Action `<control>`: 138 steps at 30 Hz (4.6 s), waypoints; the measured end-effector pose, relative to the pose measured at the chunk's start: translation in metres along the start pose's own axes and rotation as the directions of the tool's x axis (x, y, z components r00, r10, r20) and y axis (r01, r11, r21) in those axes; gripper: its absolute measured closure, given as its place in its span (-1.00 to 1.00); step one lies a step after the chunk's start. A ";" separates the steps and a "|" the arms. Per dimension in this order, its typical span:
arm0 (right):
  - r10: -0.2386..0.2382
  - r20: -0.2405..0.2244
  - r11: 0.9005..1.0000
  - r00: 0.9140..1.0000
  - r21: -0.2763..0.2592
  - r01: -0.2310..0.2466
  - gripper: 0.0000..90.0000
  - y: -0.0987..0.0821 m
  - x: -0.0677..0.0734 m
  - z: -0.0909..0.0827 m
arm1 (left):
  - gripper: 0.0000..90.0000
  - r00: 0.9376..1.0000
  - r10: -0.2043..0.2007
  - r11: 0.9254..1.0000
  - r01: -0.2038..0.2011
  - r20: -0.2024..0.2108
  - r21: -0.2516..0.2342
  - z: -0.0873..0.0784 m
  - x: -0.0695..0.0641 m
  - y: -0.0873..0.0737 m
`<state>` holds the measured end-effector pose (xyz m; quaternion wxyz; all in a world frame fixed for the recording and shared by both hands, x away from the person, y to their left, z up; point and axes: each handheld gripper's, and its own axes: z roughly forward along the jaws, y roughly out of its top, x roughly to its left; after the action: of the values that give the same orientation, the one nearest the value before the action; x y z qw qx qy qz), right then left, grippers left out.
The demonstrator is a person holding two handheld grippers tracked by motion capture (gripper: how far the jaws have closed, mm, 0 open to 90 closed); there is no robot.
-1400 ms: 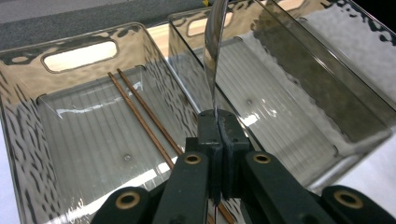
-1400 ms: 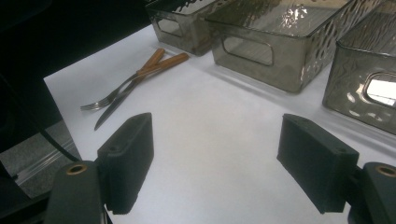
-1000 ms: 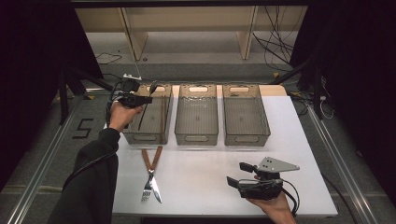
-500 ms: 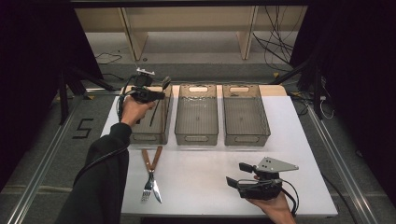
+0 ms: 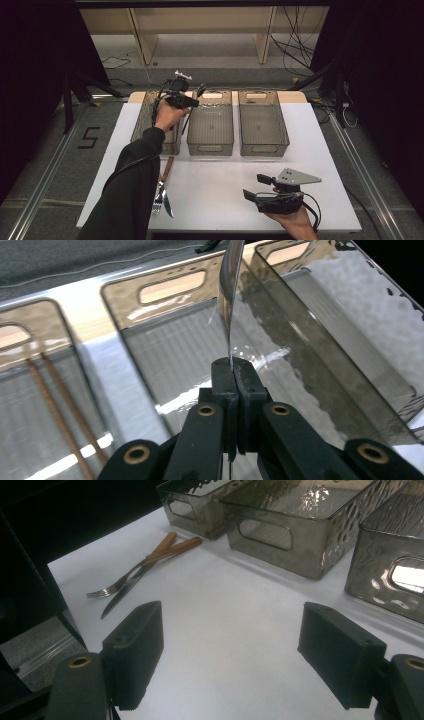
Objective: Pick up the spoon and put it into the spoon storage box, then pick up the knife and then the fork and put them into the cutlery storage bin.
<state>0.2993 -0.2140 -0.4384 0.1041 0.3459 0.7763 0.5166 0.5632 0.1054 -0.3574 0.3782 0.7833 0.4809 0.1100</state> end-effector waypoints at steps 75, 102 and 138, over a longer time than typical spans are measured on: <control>0.008 -0.001 1.000 1.000 0.000 -0.008 -0.44 -0.003 0.003 0.003 | -0.60 1.000 0.012 1.000 -0.012 -0.009 0.007 -0.081 -0.020 -0.151; 0.027 0.007 1.000 1.000 -0.002 -0.027 -0.43 -0.009 0.001 0.001 | -0.53 0.998 0.034 0.989 -0.026 -0.052 0.145 -0.070 -0.020 -0.198; 0.014 0.010 1.000 1.000 0.014 -0.014 -0.43 -0.010 0.002 0.004 | 0.22 0.991 0.088 0.974 -0.065 -0.097 0.217 -0.063 -0.024 -0.213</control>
<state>0.2954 -0.2119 -0.4485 0.1018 0.3545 0.7771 0.5100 0.3743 0.1696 -0.4580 0.2616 0.8303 0.4788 0.1135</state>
